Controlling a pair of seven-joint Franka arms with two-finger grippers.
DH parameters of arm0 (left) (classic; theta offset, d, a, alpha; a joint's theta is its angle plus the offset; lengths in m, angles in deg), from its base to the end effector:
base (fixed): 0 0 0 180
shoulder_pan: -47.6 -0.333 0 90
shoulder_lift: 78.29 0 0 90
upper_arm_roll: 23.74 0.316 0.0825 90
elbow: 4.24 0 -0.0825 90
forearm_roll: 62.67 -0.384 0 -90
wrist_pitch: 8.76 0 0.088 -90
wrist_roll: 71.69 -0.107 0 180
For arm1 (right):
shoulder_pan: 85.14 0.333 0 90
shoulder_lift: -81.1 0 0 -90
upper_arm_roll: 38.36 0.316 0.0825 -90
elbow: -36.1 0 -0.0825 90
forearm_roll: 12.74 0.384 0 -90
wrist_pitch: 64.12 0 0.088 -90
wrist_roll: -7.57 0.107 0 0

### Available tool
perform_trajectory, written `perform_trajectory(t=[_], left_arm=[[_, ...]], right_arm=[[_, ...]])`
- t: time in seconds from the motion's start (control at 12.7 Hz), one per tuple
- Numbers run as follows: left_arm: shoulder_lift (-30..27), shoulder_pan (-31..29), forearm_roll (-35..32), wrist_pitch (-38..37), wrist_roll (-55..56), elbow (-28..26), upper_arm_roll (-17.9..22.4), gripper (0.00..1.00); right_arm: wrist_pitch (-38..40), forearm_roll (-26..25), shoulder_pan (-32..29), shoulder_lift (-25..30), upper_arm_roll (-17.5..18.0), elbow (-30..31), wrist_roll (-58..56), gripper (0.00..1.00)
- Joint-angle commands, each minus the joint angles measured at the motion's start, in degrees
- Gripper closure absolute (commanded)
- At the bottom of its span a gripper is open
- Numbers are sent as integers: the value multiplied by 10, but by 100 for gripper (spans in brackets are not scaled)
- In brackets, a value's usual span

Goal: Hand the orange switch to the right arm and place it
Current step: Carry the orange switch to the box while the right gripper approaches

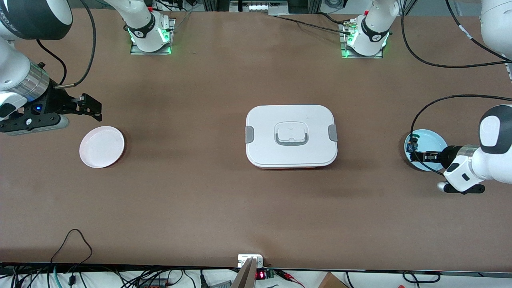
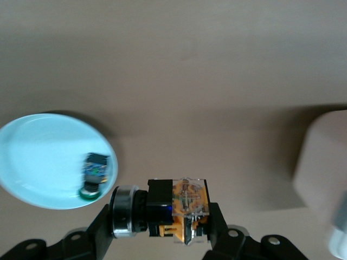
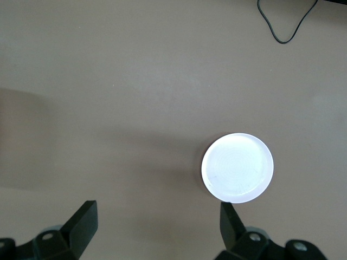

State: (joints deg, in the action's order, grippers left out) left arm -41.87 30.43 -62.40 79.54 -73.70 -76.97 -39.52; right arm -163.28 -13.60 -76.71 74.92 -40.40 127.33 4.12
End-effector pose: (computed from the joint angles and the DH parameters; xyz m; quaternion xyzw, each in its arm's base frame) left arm 0.6850 0.0579 0.3711 0.9817 0.0065 -0.1666 0.0915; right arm 0.5950 0.0663 0.5664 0.9961 0.0870 0.0155 0.0089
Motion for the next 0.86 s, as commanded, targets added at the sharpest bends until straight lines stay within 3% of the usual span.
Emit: perform_trajectory(t=[0.0,0.24,0.55,0.63,0.79], left_arm=[[-4,-7,60,-19,-23,18,-24,88],[-6,-16,95,-21,-118,15,-76,90],[1,-20,264,-38,-266,-6,-82,93],[12,-18,279,-37,-311,-5,-83,93],[17,-8,333,-36,-412,-6,-83,95]], right_arm=[[7,-3,-3,-23,0,-1,-9,0],[60,3,1,-5,1,-5,-5,0],[119,3,3,39,2,-5,-7,0],[122,7,4,45,3,-4,-8,0],[120,50,2,47,1,-4,-44,0]])
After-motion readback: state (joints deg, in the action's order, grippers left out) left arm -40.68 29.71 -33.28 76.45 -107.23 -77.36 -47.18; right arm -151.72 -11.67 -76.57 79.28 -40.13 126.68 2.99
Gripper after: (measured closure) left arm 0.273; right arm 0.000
